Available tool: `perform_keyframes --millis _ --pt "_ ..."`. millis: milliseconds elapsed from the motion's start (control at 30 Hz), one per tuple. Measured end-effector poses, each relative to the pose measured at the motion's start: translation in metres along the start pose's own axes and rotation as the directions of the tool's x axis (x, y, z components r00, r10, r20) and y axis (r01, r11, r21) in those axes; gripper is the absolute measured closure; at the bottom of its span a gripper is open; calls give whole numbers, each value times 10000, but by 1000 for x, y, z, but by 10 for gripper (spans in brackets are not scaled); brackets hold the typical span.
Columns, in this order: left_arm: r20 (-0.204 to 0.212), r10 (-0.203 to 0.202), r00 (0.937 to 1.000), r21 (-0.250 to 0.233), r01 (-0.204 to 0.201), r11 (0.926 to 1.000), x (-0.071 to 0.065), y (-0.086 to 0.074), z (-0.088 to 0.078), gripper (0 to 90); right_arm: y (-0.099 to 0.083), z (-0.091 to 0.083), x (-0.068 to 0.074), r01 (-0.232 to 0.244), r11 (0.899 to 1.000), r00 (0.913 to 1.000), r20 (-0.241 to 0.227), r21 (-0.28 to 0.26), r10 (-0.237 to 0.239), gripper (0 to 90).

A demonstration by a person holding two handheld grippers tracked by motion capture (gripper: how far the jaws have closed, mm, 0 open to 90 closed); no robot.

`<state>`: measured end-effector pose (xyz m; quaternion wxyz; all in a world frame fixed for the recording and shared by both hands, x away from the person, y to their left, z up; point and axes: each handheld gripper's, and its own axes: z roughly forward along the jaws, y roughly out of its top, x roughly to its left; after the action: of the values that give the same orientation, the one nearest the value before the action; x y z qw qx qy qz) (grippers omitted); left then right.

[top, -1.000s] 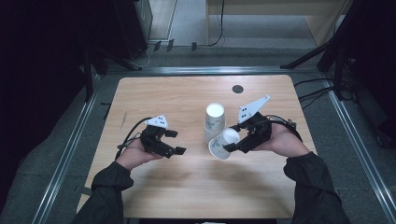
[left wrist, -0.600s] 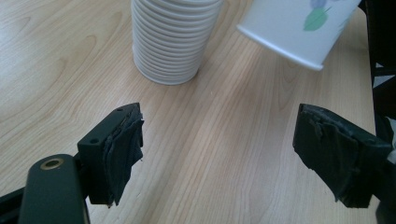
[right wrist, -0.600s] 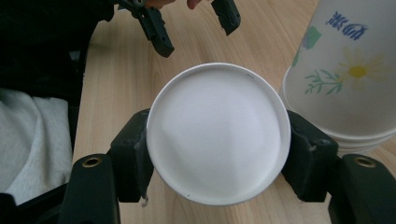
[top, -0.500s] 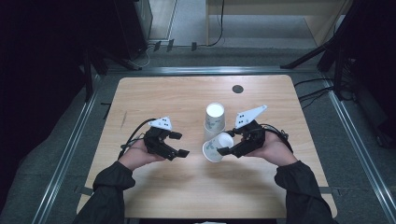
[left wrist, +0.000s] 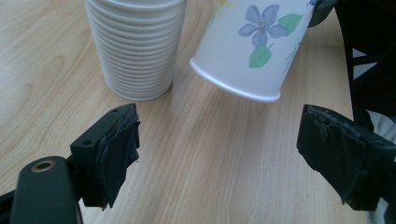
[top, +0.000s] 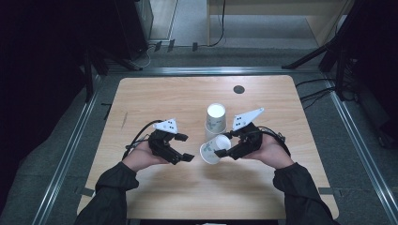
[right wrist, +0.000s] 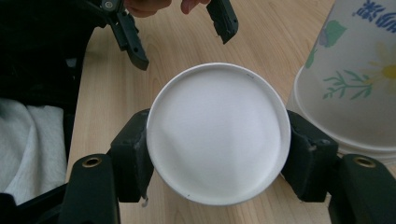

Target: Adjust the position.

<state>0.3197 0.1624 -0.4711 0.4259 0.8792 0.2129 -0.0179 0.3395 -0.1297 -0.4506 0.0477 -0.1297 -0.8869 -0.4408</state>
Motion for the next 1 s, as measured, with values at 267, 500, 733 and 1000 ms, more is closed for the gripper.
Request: perform_keyframes --millis 267,500,733,1000 --pt "301 251 9992 -175 -246 9995 -4 3 8 132 4 4 -1 47 10000 9998 -199 50 -46 349" --pt "577 390 9976 -139 -382 9992 -7 5 17 132 8 11 1 191 9998 9989 -438 72 -187 349" --pt "942 620 9936 -174 -606 9980 -12 8 27 135 11 13 6 284 9996 9977 -617 69 -279 349" --pt "979 833 9917 -281 -809 9963 -15 9 33 150 13 17 8 217 9998 9955 -918 -9 -217 349"
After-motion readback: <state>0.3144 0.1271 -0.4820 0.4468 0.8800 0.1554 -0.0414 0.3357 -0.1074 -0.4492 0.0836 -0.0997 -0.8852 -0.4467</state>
